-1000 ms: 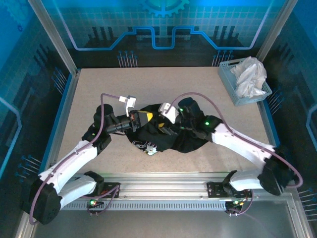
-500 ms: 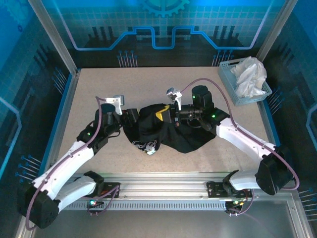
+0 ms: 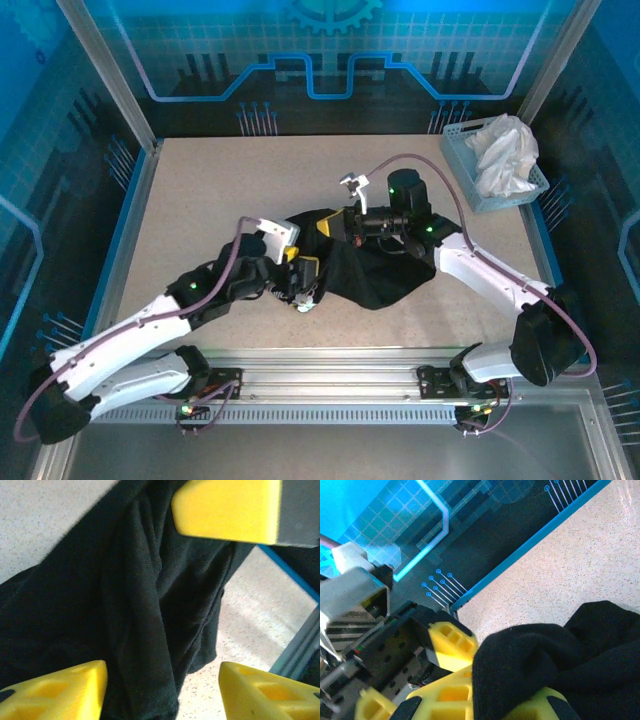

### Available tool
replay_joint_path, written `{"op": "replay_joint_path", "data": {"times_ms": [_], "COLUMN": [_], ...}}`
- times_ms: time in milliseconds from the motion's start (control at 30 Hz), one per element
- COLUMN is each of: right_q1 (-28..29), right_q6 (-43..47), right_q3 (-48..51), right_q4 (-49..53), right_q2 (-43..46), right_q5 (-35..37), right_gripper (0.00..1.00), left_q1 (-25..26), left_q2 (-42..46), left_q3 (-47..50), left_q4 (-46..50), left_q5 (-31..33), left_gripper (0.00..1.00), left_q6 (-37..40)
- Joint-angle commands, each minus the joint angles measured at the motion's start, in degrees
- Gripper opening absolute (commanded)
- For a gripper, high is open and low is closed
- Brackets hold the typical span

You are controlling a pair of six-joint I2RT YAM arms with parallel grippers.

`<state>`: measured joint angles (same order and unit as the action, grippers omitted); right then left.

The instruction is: Fold the inside-out t-shirt

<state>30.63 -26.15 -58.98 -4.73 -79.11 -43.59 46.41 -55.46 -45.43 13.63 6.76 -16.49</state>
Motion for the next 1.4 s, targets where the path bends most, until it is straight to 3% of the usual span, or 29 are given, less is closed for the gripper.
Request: {"op": "replay_joint_path", "data": {"times_ms": [0, 67, 200, 267, 333, 400, 600, 833, 967, 1100, 1367], "right_q1": [-0.6, -1.2, -3.8, -3.8, -2.4, -0.6, 7.3, 16.2, 19.6, 21.8, 20.4], "right_q6": [-1.2, 0.8, 9.8, 15.4, 16.0, 15.1, 13.9, 10.6, 9.7, 9.8, 12.1], "right_q3": [-2.1, -2.0, -1.7, -4.1, -6.9, -8.3, -6.0, 2.1, 4.5, 5.3, 3.3], "right_q4": [-0.2, 2.2, 11.6, 21.9, 30.8, 35.0, 35.7, 32.6, 29.1, 25.9, 18.9], "right_q2": [0.1, 0.9, 3.7, 4.3, 4.2, 3.8, 8.2, 16.2, 15.6, 14.7, 7.9], "right_q5": [-0.6, -0.9, -1.0, 9.1, 27.5, 39.9, 50.6, 54.8, 56.5, 58.5, 57.9], "right_gripper": [0.0, 0.0, 0.04, 0.08, 0.19, 0.25, 0.41, 0.55, 0.57, 0.51, 0.48], "left_q1": [0.4, -0.6, -8.2, -12.5, -15.5, -16.4, -16.8, -16.9, -16.9, -16.9, -16.9], "left_q2": [-5.6, -8.1, -9.8, -9.1, -7.8, -6.7, -5.7, -6.1, -6.1, -5.8, -4.2], "left_q3": [-3.9, -4.3, -3.3, -2.2, -0.4, 1.1, 3.4, 3.4, 3.4, 3.5, 4.3], "left_q4": [1.4, -1.3, -9.9, -14.0, -19.7, -24.4, -31.4, -32.4, -32.2, -31.3, -30.3], "left_q5": [9.7, 10.2, -12.0, -24.9, -36.2, -41.2, -43.0, -41.7, -41.7, -41.1, -40.8], "left_gripper": [0.62, 0.5, 0.0, 0.0, 0.0, 0.0, 0.0, 0.0, 0.0, 0.0, 0.0], "left_q6": [2.4, 2.9, -1.0, -5.4, -11.4, -17.0, -26.8, -27.8, -27.9, -27.4, -26.4]}}
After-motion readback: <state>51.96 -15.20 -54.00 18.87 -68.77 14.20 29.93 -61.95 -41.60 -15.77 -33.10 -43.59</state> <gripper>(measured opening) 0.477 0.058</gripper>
